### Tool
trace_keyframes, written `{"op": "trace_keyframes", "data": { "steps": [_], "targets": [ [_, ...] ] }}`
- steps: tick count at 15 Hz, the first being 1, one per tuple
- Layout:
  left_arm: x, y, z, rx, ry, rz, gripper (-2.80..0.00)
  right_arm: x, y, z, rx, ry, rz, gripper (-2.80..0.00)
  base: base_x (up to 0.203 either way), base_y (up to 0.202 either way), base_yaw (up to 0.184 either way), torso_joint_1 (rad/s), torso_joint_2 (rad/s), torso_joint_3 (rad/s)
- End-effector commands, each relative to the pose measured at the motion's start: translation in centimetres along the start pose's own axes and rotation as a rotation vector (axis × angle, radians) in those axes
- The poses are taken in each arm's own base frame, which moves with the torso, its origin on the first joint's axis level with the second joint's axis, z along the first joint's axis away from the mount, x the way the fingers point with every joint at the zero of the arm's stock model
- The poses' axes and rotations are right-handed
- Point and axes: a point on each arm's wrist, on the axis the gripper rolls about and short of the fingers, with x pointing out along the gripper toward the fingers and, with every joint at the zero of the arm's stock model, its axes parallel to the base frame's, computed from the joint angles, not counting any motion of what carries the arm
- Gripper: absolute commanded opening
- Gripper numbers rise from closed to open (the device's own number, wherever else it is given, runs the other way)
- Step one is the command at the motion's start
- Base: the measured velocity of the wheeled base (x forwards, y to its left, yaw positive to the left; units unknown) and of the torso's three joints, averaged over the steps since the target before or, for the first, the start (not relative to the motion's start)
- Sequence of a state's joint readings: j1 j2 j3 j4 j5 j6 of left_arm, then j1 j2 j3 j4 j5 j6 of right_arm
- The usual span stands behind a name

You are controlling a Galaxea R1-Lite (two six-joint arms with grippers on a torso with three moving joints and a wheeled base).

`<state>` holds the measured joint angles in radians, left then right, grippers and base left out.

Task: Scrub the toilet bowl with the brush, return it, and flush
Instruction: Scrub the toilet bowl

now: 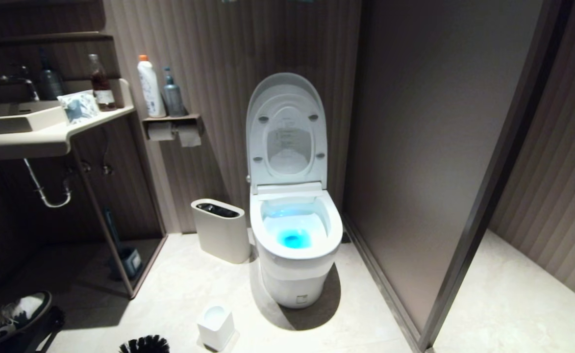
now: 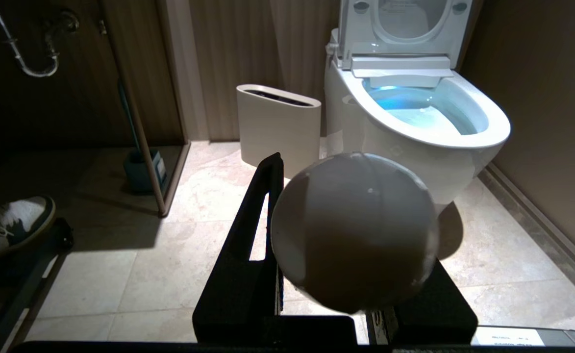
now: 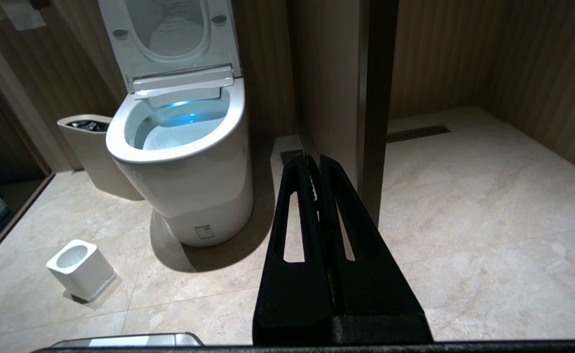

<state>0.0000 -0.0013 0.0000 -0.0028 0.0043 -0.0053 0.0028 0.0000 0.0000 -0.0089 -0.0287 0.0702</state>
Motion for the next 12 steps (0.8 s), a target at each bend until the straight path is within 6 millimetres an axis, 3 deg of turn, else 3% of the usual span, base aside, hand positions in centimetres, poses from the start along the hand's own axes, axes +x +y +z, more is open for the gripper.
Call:
{"op": "trace_keyframes", "data": {
  "steps": [1, 3, 12],
  "targets": [
    [0.01, 0.00, 0.01, -0.001, 0.001, -0.001, -2.80, 0.00, 0.00, 0.00, 0.000, 0.000, 0.000, -2.80, 0.000, 0.000, 0.000, 0.000, 0.00, 0.000],
    [0.01, 0.00, 0.01, -0.001, 0.001, 0.000, -2.80, 0.00, 0.00, 0.00, 0.000, 0.000, 0.000, -2.80, 0.058, 0.000, 0.000, -0.001, 0.00, 0.004],
    [0.01, 0.00, 0.01, -0.001, 0.001, -0.001, -2.80, 0.00, 0.00, 0.00, 0.000, 0.000, 0.000, -2.80, 0.193, 0.000, 0.003, 0.001, 0.00, 0.002]
  ]
}}
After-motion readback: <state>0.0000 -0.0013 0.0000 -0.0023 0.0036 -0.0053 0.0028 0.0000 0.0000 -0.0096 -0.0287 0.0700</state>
